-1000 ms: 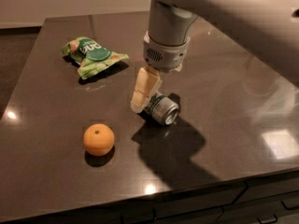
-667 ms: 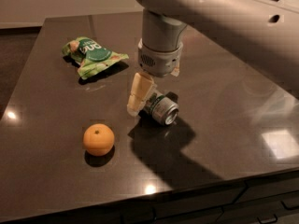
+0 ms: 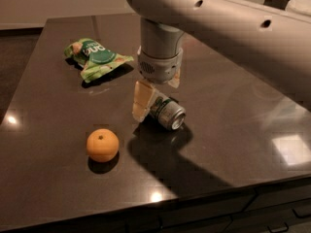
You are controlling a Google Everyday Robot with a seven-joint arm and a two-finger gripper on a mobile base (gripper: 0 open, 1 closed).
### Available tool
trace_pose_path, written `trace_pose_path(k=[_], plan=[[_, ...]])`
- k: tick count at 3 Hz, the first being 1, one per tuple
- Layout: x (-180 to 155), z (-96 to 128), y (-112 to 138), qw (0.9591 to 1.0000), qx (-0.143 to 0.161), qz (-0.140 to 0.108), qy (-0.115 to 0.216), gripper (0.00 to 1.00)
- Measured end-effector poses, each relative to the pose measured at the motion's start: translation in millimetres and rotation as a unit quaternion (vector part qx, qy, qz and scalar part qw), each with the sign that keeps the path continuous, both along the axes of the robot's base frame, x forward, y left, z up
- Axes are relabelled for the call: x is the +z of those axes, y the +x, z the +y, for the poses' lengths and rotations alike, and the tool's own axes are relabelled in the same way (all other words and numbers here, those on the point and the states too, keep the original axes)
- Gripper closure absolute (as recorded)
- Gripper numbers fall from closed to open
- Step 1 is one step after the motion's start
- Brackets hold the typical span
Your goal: Place 7up can upright
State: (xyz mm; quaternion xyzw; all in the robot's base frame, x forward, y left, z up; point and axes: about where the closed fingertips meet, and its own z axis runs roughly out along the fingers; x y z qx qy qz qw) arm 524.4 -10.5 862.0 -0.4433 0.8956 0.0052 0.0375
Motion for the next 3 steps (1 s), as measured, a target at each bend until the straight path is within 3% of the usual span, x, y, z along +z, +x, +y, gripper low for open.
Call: trace_pose_path(k=[1, 2, 3], plan=[[-3.3, 4.3, 0.6, 1.0, 0.002, -0.002, -0.005, 0.49], [7.3, 6.0, 3.9, 0.9998, 0.016, -0.012, 0.009, 0.72], [37.2, 2.9, 15.1, 0.9958, 0.04, -0.045, 0.069, 0.95]])
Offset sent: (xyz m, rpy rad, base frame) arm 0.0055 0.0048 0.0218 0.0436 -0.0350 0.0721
